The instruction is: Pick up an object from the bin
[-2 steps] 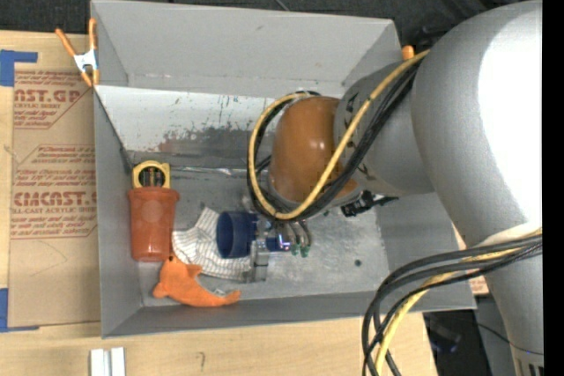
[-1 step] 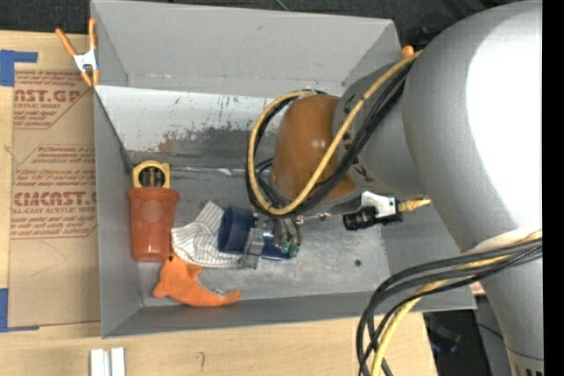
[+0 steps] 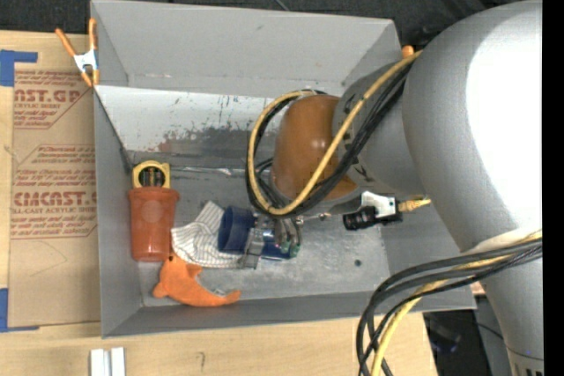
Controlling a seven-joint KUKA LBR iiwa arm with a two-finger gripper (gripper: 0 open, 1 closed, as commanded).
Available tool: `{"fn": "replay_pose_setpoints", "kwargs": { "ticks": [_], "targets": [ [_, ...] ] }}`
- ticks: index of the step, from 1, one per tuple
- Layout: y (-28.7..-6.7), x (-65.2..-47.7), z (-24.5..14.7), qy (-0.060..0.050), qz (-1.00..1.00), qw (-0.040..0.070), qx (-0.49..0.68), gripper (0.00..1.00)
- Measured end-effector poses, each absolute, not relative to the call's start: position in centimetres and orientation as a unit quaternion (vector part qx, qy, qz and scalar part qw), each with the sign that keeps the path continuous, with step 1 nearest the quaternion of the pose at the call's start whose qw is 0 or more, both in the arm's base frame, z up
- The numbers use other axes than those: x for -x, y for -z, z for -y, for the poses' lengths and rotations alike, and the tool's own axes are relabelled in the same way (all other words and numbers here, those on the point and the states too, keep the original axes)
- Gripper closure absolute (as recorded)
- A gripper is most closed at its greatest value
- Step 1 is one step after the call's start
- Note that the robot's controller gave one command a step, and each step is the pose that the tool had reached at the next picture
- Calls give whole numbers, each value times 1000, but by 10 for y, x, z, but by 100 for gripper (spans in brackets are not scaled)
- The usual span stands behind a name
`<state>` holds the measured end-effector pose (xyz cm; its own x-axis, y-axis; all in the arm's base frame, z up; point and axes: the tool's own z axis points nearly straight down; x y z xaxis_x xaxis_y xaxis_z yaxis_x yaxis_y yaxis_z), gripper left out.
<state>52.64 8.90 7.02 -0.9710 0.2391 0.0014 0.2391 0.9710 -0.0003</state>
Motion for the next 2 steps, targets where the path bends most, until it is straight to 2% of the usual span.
{"fn": "replay_pose_setpoints", "kwargs": {
  "ticks": [1, 2],
  "targets": [
    [-74, -525, -89, 0, 993, 2, 120, 100],
    [-93, -523, -89, -1, 993, 5, 120, 100]
  ]
}}
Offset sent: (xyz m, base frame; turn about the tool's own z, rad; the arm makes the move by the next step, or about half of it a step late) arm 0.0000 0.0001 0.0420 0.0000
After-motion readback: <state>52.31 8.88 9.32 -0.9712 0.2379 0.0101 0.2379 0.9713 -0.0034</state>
